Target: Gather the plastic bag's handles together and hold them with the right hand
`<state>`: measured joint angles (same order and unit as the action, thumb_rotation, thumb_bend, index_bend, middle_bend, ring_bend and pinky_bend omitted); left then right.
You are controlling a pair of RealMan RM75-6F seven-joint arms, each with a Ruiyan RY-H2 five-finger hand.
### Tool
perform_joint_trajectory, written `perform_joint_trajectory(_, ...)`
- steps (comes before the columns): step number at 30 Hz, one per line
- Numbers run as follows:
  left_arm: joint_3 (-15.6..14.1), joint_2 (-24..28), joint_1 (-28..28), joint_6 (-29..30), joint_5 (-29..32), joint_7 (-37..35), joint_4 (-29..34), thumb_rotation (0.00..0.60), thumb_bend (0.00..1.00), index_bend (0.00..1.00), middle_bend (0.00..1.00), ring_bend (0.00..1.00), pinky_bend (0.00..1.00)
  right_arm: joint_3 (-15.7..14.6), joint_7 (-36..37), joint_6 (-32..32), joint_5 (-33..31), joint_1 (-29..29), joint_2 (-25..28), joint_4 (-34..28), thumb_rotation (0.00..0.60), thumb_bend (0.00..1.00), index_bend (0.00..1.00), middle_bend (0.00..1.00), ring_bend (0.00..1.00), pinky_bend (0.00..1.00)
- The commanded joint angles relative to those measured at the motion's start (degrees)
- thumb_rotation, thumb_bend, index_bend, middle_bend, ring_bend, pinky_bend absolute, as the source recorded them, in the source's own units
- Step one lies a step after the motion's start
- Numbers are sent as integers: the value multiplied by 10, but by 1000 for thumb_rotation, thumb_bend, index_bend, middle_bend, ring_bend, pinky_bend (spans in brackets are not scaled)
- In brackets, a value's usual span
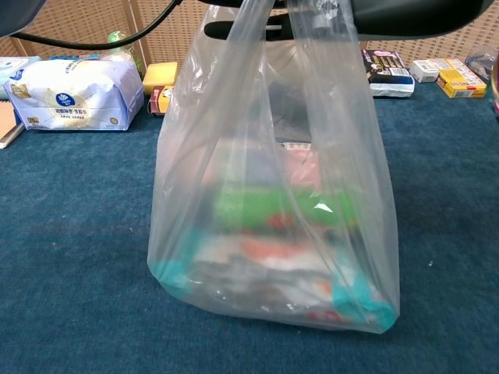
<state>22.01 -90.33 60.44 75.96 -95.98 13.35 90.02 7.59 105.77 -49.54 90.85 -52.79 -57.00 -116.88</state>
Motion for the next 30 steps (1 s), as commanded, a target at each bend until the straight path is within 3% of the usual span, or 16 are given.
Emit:
perform_joint_trajectory(1, 3, 2, 2, -5, 7, 6, 6, 600, 128, 180, 190, 51, 211, 2, -1, 2, -1, -1, -2, -1, 0, 103, 191, 225, 138, 92)
perform_joint_trajectory(9, 10, 19, -2, -25, 44, 41, 47, 600, 30, 167, 179, 35, 202, 5, -2, 5, -4, 0, -4, 1, 0, 104, 191, 226, 139, 92)
perform_joint_trajectory(30, 33, 93, -11, -120, 248, 100, 199, 600, 0, 133, 165, 0, 195, 4, -4, 21, -8, -3, -17, 15, 0, 104, 186, 231, 142, 92)
